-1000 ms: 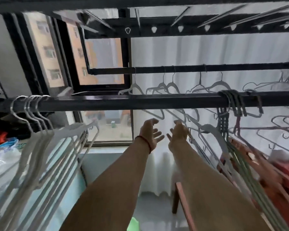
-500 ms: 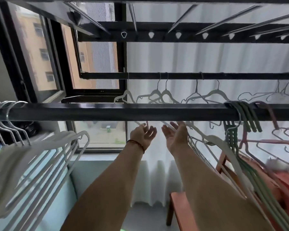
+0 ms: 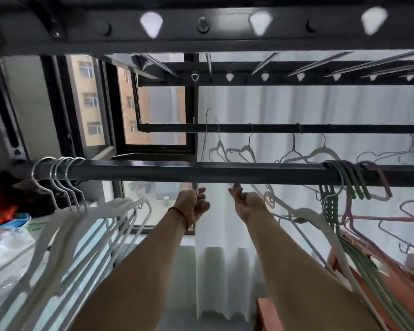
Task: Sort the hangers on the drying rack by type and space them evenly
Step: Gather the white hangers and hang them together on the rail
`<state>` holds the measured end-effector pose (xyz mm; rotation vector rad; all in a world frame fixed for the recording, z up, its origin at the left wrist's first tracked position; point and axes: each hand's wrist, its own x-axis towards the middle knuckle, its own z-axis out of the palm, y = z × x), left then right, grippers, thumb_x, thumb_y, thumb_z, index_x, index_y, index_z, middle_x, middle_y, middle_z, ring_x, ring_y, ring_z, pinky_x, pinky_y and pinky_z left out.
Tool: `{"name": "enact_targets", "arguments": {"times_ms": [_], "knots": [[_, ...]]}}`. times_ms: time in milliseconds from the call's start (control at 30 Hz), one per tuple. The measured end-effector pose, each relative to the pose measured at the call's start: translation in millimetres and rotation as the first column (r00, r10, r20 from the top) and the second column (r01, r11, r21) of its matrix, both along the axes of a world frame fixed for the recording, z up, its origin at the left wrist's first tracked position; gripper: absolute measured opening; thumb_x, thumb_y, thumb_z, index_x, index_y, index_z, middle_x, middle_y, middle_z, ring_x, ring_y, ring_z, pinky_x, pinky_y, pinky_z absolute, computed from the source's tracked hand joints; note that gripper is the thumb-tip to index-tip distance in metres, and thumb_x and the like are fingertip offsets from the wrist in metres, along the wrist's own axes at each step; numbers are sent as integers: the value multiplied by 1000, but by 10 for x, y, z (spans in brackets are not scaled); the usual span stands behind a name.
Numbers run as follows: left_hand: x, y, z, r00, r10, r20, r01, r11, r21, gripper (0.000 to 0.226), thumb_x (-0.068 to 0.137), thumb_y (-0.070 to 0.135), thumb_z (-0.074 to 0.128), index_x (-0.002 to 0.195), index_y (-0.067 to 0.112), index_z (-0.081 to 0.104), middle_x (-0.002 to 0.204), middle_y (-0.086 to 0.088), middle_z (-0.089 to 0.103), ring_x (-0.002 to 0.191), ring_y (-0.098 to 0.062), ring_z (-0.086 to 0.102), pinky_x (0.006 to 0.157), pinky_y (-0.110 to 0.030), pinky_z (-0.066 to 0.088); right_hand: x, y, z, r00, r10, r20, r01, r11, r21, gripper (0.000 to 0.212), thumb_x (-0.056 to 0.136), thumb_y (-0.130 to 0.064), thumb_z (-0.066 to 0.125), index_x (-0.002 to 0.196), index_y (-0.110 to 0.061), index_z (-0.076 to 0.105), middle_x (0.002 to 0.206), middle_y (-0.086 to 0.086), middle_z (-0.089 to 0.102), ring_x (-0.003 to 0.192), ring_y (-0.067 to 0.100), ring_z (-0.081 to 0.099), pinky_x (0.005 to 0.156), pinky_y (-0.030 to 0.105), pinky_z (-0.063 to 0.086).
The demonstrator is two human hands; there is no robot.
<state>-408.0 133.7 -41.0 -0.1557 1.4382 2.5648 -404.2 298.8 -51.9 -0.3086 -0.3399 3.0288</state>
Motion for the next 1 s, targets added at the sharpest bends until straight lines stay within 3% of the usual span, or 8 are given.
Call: {"name": "enact_targets", "arguments": {"times_ms": [167, 400, 467, 567, 733, 833, 933, 1000], "knots": [[-51, -78, -112, 994, -104, -30, 105, 993, 56, 39, 103, 6, 15, 127, 1, 45, 70, -5, 29, 42, -11, 25, 37, -18, 31, 57, -111, 25, 998, 31, -60, -31, 999, 9, 30, 102, 7, 30, 127, 15, 45, 138, 33, 47, 59, 24, 73, 46, 23, 55], [593, -99, -699, 996, -87, -14, 88, 981, 175, 20, 101, 7, 25, 101, 9, 46, 60, 1, 24, 40, -9, 21, 36, -19, 22, 472, -479, -484, 996, 87, -15, -85, 992, 91, 41, 96, 16, 25, 132, 17, 44, 126, 28, 51, 71, 23, 70, 48, 21, 56], [833, -141, -903, 999, -45, 20, 41, 986, 162, 19, 102, 12, 30, 91, 13, 45, 55, 3, 27, 36, -9, 22, 32, -19, 22, 708, -662, -698, 996, 88, 4, -88, 993, 73, 39, 95, 18, 26, 127, 18, 47, 113, 29, 56, 63, 24, 73, 49, 24, 58], [1270, -246, -1147, 996, 1, 86, -4, 999, 37, 36, 105, 20, 35, 70, 17, 41, 44, 3, 31, 30, -9, 26, 30, -17, 25, 1173, -965, -966, 989, 136, 57, -142, 983, 116, 31, 96, 15, 26, 103, 11, 56, 87, 20, 58, 51, 18, 69, 45, 23, 56], [1957, -562, -1603, 990, 30, 141, 6, 968, -250, 33, 101, 14, 42, 68, 15, 48, 43, 0, 47, 36, -13, 43, 36, -18, 36, 1980, -1330, -1361, 975, 112, 194, -195, 848, 492, 37, 91, 19, 31, 73, 2, 59, 50, 8, 45, 32, 10, 43, 31, 17, 34], [2391, -670, -1704, 985, -30, 168, 83, 946, -314, 23, 92, 26, 54, 76, 12, 63, 51, 1, 60, 43, -12, 54, 46, -21, 46, 2461, -1520, -1571, 966, 116, 233, -245, 709, 661, 32, 90, 11, 39, 82, 2, 69, 53, 10, 48, 41, 13, 42, 49, 17, 31], [2791, -806, -1777, 971, -193, 143, 238, 858, -455, 32, 99, 30, 43, 87, 13, 68, 60, 0, 61, 52, -14, 57, 55, -29, 52, 2927, -1550, -1609, 971, 102, 214, -229, 644, 730, 33, 93, 13, 38, 90, 10, 71, 53, 5, 43, 33, 7, 35, 38, 11, 28], [3056, -874, -1777, 951, -293, 100, 305, 832, -463, 23, 93, 27, 50, 90, 18, 71, 64, -1, 63, 56, -14, 60, 58, -34, 55, 3212, -1517, -1525, 976, 120, 183, -218, 609, 763, 33, 95, 13, 37, 97, 11, 70, 54, 5, 43, 32, 5, 33, 33, 12, 27]]}}
